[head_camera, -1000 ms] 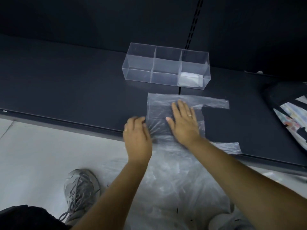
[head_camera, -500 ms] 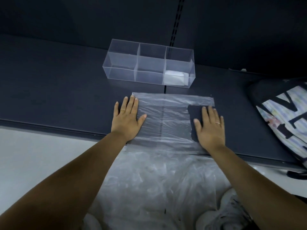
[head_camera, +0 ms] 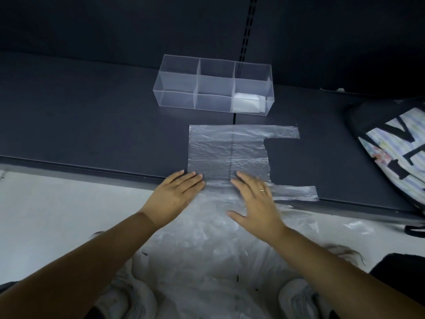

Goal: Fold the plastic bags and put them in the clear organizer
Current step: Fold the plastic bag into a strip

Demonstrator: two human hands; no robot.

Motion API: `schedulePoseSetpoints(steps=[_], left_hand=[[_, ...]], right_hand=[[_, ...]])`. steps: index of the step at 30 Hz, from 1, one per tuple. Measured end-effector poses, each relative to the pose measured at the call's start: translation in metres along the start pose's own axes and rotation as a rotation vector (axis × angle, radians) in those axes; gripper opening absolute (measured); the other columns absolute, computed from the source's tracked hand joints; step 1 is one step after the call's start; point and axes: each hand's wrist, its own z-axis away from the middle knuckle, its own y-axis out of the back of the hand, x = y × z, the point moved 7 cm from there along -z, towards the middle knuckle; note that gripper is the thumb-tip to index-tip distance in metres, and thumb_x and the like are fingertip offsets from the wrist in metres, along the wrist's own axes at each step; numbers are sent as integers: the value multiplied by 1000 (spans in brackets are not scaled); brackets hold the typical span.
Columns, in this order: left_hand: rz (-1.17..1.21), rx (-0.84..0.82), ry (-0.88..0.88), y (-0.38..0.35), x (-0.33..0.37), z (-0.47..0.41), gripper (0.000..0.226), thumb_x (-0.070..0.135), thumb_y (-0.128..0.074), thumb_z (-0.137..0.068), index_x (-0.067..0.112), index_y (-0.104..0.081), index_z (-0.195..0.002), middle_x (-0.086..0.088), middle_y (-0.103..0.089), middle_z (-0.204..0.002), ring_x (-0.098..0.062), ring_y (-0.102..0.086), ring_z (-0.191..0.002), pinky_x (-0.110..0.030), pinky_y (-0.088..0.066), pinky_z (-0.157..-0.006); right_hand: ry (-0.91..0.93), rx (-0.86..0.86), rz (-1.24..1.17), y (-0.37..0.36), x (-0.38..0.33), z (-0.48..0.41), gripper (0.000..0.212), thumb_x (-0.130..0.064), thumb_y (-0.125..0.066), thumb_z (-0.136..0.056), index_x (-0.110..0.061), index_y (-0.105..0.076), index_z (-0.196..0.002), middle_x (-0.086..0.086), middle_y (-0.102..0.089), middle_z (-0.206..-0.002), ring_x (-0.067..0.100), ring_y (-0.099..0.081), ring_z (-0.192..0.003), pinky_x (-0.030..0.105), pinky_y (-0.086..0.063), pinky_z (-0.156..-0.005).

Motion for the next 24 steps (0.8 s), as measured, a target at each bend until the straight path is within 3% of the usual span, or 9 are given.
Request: schedulePoseSetpoints(steps=[3,6,8,12,15,17,19,21,24], left_hand=[[109,156,54,23,2,-4,47,-10,-86,-54,7,-77,-97,-9,-74,-101,-26,-71,-93,-42,-56,-83],[249,185,120,39,2,-4,25,2,-86,-64,7,-78,-87,-5,-76,-90,-24,-73,-86,-32,-57,-77],[367,140,218,50,-8,-6,8,14,-75,-79,9,-78,-85,-3,-75,-86,-22,-72,-85,-25,-51,-76],[713,-105,576,41,-47,-2,15,21,-66,-90,10,-76,-91,2,-74,-90,-9,-67,-82,-15,-46,-71],[865,-239,718,32,-71,-2,15,23,-68,-88,12,-77,-92,11,-74,-84,5,-64,-75,0,-40,-66],[984,-255,821,27,-87,-5,9,28,-70,-86,21,-77,-86,20,-72,-78,12,-62,-74,-1,-41,-68],[1083,-224,945,19,-104,-11,6,31,-72,-83,25,-76,-84,14,-73,-88,5,-65,-85,-12,-45,-80],[1103,-167,1056,9,-120,-19,18,31,-74,-82,16,-76,-93,1,-72,-104,-11,-65,-100,-27,-46,-97],[1025,-114,1141,-6,-135,-33,37,32,-75,-81,8,-72,-109,-5,-64,-124,-18,-57,-116,-27,-38,-102]], right_hand=[[-50,110,-3,1,-12,-6,61,-38,-79,-72,-13,-59,-123,7,-55,-133,22,-43,-122,39,-24,-111],[-20,234,57,14,-11,-6,37,-23,-84,-68,-13,-70,-101,5,-66,-110,26,-55,-105,37,-28,-101],[11,269,80,31,2,-2,18,-15,-82,-70,-15,-73,-85,2,-68,-96,28,-63,-92,38,-31,-99],[-5,131,48,75,49,1,9,-10,-82,-73,-14,-74,-76,0,-70,-83,29,-65,-83,44,-47,-88],[-161,-88,-128,101,93,-2,5,-16,-73,-83,-16,-73,-78,-7,-70,-80,19,-65,-82,32,-48,-81],[-292,-177,-295,111,117,-11,14,-22,-69,-87,-18,-72,-74,-7,-72,-78,11,-64,-80,21,-45,-78],[-388,-158,-443,116,136,-26,17,-23,-68,-88,-15,-74,-75,-2,-73,-81,8,-63,-81,17,-42,-79],[-492,-76,-559,113,152,-43,17,-21,-68,-88,-7,-74,-81,1,-72,-82,9,-61,-79,15,-43,-76],[-634,57,-647,96,168,-63,13,-19,-71,-85,-8,-71,-80,-2,-63,-70,8,-52,-65,10,-40,-59]])
